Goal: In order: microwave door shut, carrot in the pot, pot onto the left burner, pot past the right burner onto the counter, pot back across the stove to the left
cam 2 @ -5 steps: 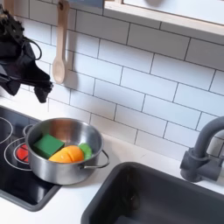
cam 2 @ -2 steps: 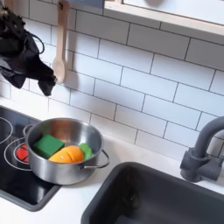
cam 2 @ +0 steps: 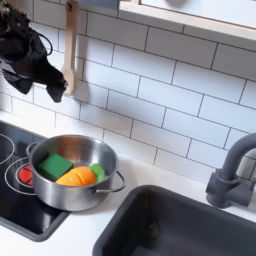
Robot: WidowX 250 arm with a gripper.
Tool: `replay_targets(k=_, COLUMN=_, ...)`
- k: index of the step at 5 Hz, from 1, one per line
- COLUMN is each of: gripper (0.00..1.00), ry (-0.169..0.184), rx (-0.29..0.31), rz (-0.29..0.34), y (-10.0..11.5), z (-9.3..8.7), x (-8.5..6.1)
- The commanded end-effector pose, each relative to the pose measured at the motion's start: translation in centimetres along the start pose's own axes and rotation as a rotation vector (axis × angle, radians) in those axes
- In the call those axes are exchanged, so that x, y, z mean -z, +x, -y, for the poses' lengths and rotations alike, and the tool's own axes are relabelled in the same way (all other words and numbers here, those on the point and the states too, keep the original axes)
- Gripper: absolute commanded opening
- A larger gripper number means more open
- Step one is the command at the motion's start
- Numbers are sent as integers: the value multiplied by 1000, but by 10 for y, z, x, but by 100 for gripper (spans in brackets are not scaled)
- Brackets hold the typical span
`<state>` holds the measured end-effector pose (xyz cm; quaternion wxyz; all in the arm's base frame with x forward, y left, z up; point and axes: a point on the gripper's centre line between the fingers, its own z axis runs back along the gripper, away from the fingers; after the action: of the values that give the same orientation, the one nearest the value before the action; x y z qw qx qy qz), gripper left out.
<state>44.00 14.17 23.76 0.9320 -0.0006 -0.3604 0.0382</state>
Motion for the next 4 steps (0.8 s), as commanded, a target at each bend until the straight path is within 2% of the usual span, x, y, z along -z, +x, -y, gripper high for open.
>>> replay_targets(k=1, gripper=100, ry=-4, rx=5, rz=26, y=8, z=0, x=3)
replay_targets(k=4, gripper=100, ry=-33, rx=34, rz=56, y=22, z=14, x=9)
